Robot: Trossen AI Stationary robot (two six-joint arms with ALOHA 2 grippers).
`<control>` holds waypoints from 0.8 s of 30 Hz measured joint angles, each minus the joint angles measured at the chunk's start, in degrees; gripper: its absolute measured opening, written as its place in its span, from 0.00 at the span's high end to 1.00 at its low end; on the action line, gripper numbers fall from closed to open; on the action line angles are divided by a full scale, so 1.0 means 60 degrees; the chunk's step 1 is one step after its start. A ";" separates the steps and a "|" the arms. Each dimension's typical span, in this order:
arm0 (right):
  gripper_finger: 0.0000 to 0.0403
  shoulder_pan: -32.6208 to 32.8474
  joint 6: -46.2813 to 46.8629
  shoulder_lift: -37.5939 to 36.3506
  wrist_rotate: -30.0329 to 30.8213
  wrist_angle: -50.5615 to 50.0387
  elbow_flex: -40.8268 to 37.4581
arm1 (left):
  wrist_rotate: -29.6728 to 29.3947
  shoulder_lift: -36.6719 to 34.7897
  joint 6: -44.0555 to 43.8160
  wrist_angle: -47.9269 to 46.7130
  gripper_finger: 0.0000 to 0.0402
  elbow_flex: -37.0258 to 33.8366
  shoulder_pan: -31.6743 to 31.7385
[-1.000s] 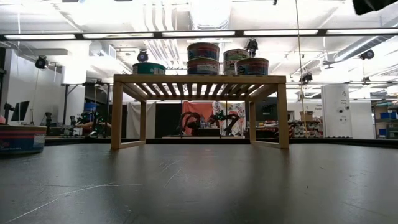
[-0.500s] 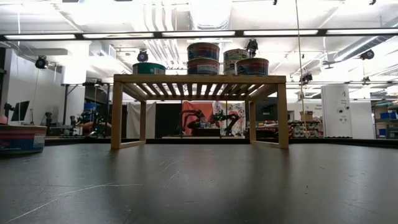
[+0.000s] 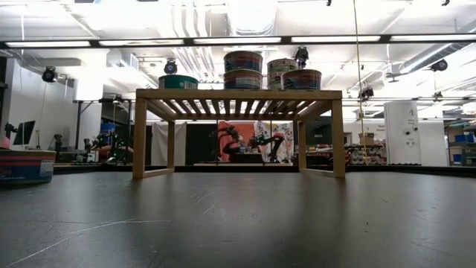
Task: Stack canned seafood by type on shelf
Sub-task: Stack the blue pink tuna can on top of the blue pink tuna can on the shelf
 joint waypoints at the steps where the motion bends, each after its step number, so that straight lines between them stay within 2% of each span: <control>1: 0.80 0.0031 -0.0103 0.0000 0.0247 0.0200 -0.0045 | 0.0000 0.0004 -0.0036 0.0024 0.91 0.0000 -0.0030; 3: 0.91 0.0044 -0.0301 0.0011 0.0343 0.0264 -0.0102 | 0.0000 0.0004 -0.0105 0.0038 0.91 0.0000 -0.0088; 5: 0.96 0.0047 -0.0412 0.0108 0.0319 0.0183 -0.0180 | 0.0003 0.0006 -0.0220 0.0041 0.91 0.0000 -0.0133; 17: 0.98 0.0054 -0.0347 0.1117 0.0158 0.1385 -0.0581 | 0.0004 0.0029 -0.0337 0.0043 0.91 0.0000 -0.0210; 24: 0.98 -0.0171 -0.0806 0.1730 0.0131 0.1992 -0.0557 | -0.0024 0.0029 -0.0338 0.0151 0.91 -0.0004 -0.0207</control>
